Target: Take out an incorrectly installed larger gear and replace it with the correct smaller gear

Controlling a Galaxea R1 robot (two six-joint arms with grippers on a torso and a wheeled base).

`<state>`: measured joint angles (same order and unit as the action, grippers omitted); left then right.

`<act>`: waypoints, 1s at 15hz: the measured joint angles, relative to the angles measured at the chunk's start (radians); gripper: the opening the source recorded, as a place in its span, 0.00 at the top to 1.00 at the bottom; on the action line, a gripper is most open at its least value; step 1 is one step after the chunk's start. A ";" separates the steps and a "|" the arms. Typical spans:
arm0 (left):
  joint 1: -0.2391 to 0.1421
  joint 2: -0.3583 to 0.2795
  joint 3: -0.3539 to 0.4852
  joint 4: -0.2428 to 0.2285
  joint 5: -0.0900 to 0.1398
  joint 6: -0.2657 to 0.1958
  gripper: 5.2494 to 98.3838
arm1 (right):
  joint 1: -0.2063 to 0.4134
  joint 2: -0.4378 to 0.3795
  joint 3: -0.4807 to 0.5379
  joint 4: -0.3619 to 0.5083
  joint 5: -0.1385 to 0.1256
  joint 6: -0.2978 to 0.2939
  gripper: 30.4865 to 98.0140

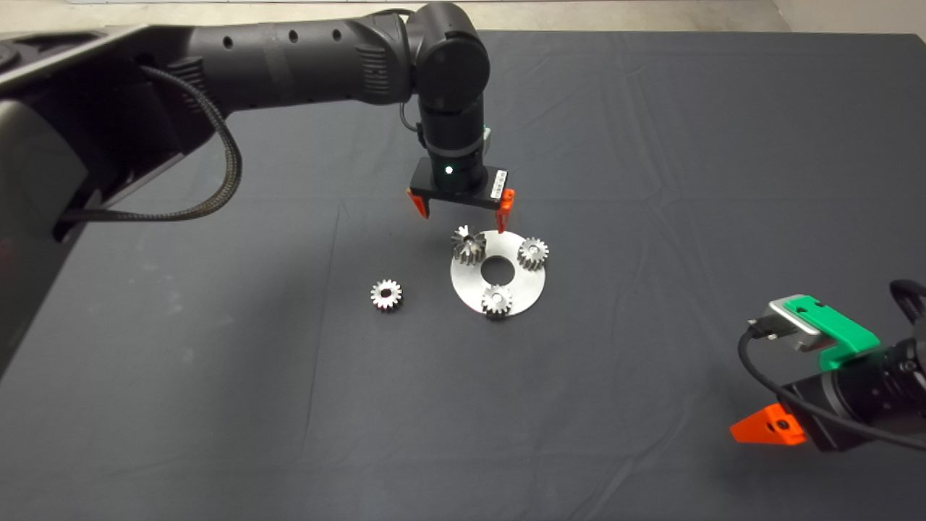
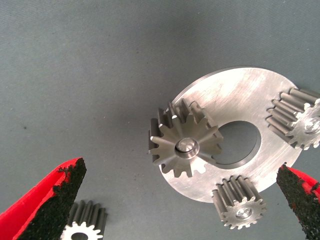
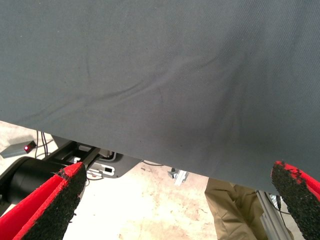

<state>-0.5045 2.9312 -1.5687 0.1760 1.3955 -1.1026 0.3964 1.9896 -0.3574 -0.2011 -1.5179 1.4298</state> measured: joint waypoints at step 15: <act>0.088 0.000 -0.033 0.024 -0.064 0.019 0.01 | 0.006 -0.003 0.000 0.006 -0.006 0.000 0.00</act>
<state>-0.4162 2.9311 -1.6015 0.1995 1.3319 -1.0834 0.4020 1.9864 -0.3574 -0.1951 -1.5234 1.4298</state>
